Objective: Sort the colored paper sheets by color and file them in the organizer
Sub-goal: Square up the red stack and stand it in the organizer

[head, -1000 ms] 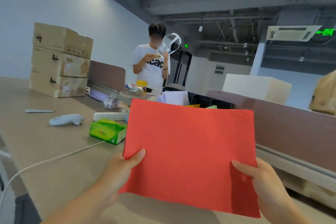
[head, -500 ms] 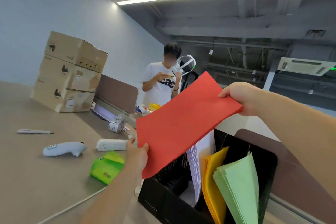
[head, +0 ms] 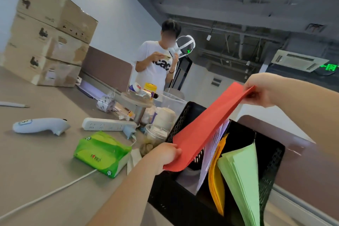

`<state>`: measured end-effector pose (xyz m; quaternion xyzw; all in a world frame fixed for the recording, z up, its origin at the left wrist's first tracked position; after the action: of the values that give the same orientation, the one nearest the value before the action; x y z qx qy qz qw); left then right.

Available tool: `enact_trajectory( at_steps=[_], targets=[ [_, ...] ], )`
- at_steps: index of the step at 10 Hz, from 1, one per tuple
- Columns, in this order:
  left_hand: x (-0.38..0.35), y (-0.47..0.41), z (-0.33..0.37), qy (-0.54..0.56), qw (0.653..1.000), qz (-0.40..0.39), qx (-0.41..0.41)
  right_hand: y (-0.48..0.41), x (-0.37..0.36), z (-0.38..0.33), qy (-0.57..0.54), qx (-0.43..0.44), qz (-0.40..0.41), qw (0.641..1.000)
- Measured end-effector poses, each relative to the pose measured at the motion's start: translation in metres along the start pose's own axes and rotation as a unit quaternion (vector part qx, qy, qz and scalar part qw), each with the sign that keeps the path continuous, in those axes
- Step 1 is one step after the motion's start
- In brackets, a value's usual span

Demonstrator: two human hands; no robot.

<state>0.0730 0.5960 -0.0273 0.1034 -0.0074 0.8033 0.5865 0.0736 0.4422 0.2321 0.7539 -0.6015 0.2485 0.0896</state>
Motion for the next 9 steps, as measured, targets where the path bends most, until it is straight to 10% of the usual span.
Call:
enact_trajectory(
  at_steps=[9],
  targets=[
    [0.015,-0.042,-0.008,0.059,0.995,0.063,0.057,-0.072,-0.098,0.047,-0.033,-0.102,-0.048,0.993]
  ],
)
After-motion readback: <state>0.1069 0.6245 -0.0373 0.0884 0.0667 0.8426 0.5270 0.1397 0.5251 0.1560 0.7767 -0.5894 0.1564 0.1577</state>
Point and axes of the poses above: each hand's wrist, its own y-axis away from the middle knuckle, its own x-axis out of the back of the hand, z = x × y, the point moved 5 cm from there along -y, towards the middle knuckle, and after that the axes turned 10 degrees about -y, right-handed, at the moved point
